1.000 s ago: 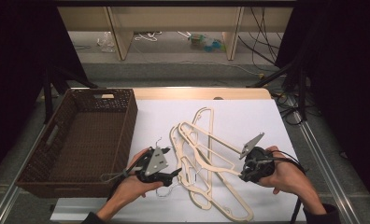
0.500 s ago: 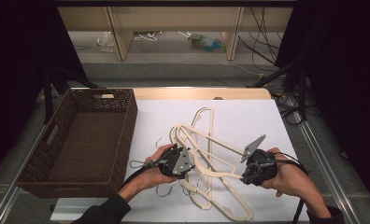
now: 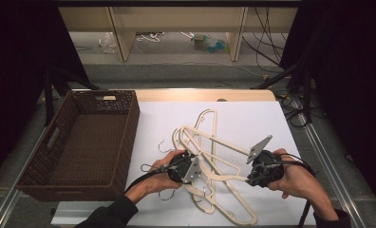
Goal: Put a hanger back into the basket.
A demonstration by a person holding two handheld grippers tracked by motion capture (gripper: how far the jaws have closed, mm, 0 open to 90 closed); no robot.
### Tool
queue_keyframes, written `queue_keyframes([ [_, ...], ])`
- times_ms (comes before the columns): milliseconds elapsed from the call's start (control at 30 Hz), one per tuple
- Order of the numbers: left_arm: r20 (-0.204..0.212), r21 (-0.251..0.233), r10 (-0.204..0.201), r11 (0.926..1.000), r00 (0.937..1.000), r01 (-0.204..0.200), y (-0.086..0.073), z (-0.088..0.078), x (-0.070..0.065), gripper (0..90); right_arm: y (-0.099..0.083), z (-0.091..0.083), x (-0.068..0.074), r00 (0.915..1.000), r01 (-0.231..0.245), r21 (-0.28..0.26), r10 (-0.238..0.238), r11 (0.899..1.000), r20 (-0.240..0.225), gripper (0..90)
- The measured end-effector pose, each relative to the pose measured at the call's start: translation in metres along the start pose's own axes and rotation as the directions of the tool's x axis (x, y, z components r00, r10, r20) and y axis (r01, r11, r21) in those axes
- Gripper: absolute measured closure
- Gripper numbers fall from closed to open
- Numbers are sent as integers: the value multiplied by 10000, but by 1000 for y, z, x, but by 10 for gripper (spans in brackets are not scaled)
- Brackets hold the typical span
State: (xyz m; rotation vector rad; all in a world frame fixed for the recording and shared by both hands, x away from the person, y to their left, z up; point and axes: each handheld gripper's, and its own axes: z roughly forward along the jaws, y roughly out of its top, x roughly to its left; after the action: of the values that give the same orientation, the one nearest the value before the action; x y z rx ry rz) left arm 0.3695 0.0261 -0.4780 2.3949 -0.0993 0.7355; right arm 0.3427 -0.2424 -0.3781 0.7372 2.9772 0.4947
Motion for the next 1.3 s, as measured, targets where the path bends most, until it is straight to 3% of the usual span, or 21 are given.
queue_keyframes([
  [100,-102,43,125,9999,9999,-125,3,3,-3,418,0,-1,0,10000,25,6,-25,10000,-24,800],
  [233,-383,-221,-30,9998,9993,22,8,5,-1,417,-1,0,-1,9999,77,43,-76,10000,-74,799],
  [433,52,-813,-11,9967,10000,15,12,-2,0,457,-5,0,-6,9995,208,-98,-211,9997,-246,798],
  [467,238,-1196,7,9928,9997,22,14,-6,2,510,-7,2,-9,9988,241,-165,-247,9996,-412,798],
  [633,732,-1913,351,9813,9967,-205,20,-13,8,620,-13,7,-17,9970,215,-290,-236,9993,-742,798],
  [700,816,-1933,433,9808,9957,-268,20,-14,9,641,-14,8,-19,9963,259,-282,-281,9993,-811,799],
  [733,1008,-1840,824,9809,9915,-628,22,-14,10,651,-16,9,-20,9952,291,-352,-322,9990,-924,798],
  [767,1008,-1840,824,9809,9915,-628,22,-14,10,660,-16,9,-20,9952,291,-352,-322,9990,-924,798],
  [800,1102,-1831,1115,9790,9876,-901,24,-15,11,671,-16,10,-21,9949,350,-338,-380,9988,-934,798],
  [867,1101,-1852,1189,9779,9868,-972,26,-15,11,694,-16,9,-21,9948,383,-293,-409,9988,-938,799],
  [933,1222,-1831,1563,9741,9801,-1325,31,-21,14,718,-17,10,-23,9950,455,-259,-476,9986,-875,797],
  [1033,1283,-1998,1569,9712,9792,-1295,36,-26,16,773,-20,10,-26,9949,464,-334,-492,9984,-884,789],
  [1100,1200,-2171,1561,9678,9804,-1276,40,-31,21,792,-22,9,-29,9946,219,-585,-277,9980,-1004,751],
  [1133,1292,-2084,1706,9678,9768,-1415,42,-33,23,792,-22,9,-29,9946,219,-585,-277,9980,-1004,751],
  [1167,1343,-2060,1674,9688,9767,-1377,44,-34,24,805,-23,7,-31,9956,24,-823,-101,9966,-928,686],
  [1200,1322,-1964,1506,9728,9797,-1230,47,-36,27,832,-24,-2,-32,9979,-158,-1014,94,9947,-640,603],
  [1233,1322,-1964,1506,9728,9797,-1230,47,-36,27,844,-24,-2,-32,9979,-158,-1014,94,9947,-640,603],
  [1267,1315,-2027,1027,9764,9860,-747,49,-39,33,856,-24,-14,-32,9993,-355,-1694,325,9849,-202,546],
  [1300,1315,-2027,1027,9764,9860,-747,49,-39,33,858,-24,-14,-32,9993,-355,-1694,325,9849,-202,546],
])
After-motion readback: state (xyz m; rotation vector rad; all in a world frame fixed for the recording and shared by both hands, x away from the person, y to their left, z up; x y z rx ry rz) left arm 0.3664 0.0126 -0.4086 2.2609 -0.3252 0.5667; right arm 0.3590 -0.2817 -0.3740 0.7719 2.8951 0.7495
